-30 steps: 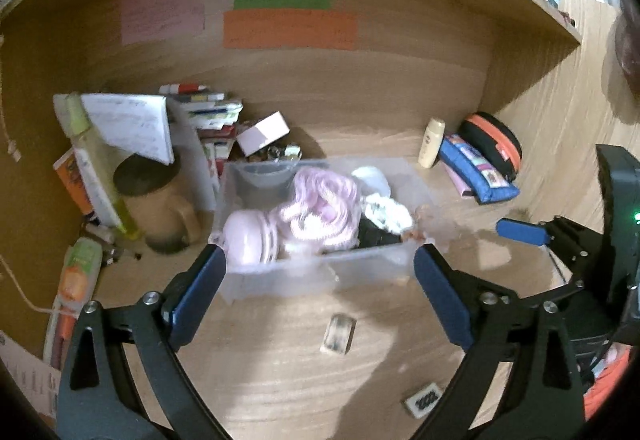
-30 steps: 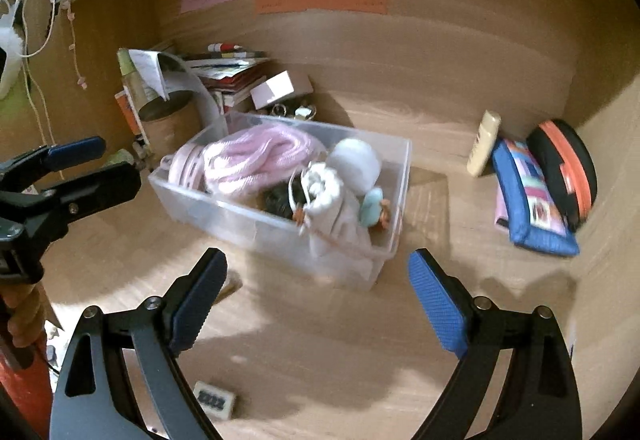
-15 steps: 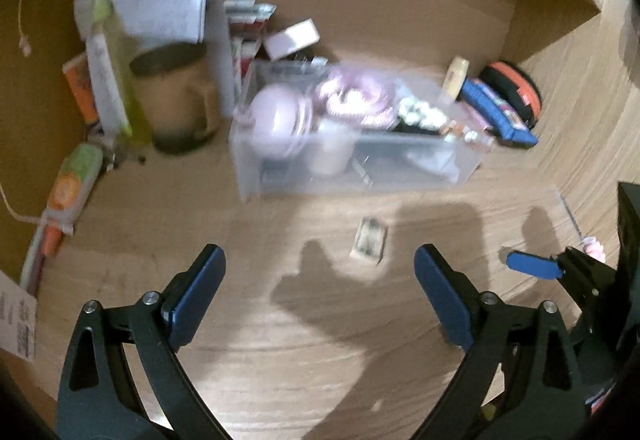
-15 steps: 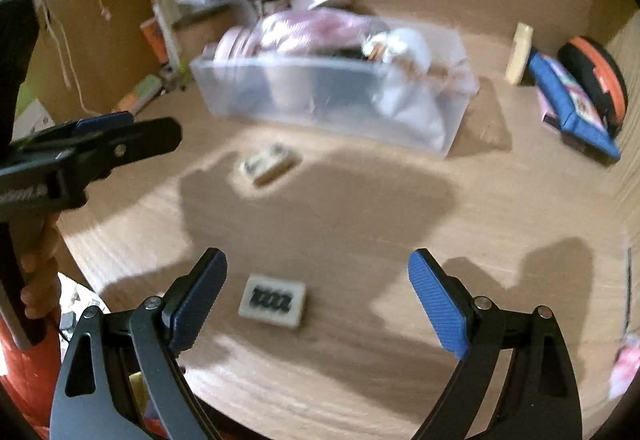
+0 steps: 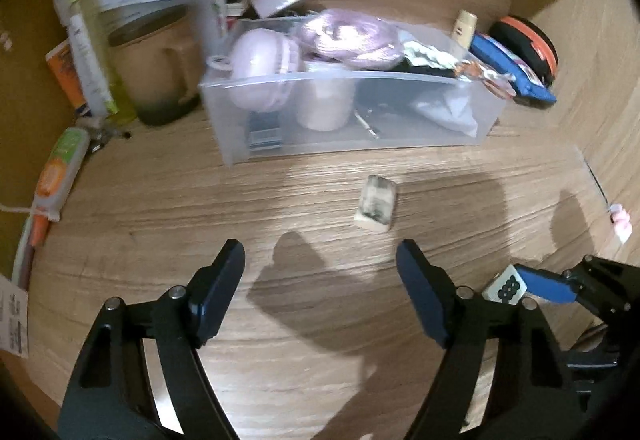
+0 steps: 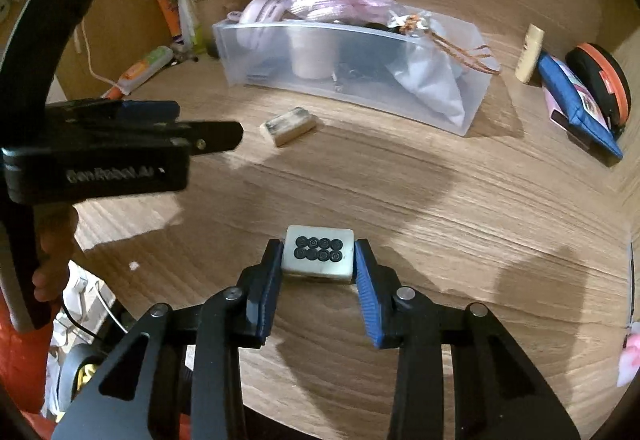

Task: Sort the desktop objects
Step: 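Grasp the white dotted tile with the right gripper while the left grasps the small clear block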

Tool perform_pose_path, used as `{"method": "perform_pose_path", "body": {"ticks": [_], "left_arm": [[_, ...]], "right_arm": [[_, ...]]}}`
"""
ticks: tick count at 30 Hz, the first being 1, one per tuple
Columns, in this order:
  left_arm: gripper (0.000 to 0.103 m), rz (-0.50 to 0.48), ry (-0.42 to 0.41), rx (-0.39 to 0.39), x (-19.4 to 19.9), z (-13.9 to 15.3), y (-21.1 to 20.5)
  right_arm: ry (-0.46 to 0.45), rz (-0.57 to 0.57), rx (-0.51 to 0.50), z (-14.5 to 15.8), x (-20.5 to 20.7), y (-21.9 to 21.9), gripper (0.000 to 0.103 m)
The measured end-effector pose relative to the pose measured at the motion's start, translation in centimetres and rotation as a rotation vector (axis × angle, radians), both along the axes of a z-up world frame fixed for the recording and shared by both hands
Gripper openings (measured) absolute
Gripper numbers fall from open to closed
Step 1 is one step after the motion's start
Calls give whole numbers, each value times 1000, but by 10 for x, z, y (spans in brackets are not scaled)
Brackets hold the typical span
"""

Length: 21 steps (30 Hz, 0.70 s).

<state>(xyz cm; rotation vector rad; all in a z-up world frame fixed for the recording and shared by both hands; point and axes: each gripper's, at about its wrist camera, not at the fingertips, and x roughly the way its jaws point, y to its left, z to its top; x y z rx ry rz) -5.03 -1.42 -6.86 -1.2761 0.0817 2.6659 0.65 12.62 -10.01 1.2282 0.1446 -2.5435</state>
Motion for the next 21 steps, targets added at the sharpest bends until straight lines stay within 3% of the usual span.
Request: {"method": "perform_pose_path", "body": {"ticks": [5,8,14,16,17,21], "left_arm": [[78,-74,-60,40,-16,-3,16],[74,-96,-79,11,-26,-5,27],[50,-106,-114,-34,-45,-15,42],[28,-105,-108,-42,-47,-15,44],[23,-101,-105,-45,-48,-15,44],[23,-88,-85,-43,-48,-15,42]], "right_arm": [[12,-37,-48,11,-6,20,32],[12,-55,-80,17,-9,33,32],[21,-73,-102,23,-11,46,32],[20,-70,-112,24,-14,48,33],[23,-70,-109,25,-15,48,33],[28,-66,-108,27,-21,48,33]]}}
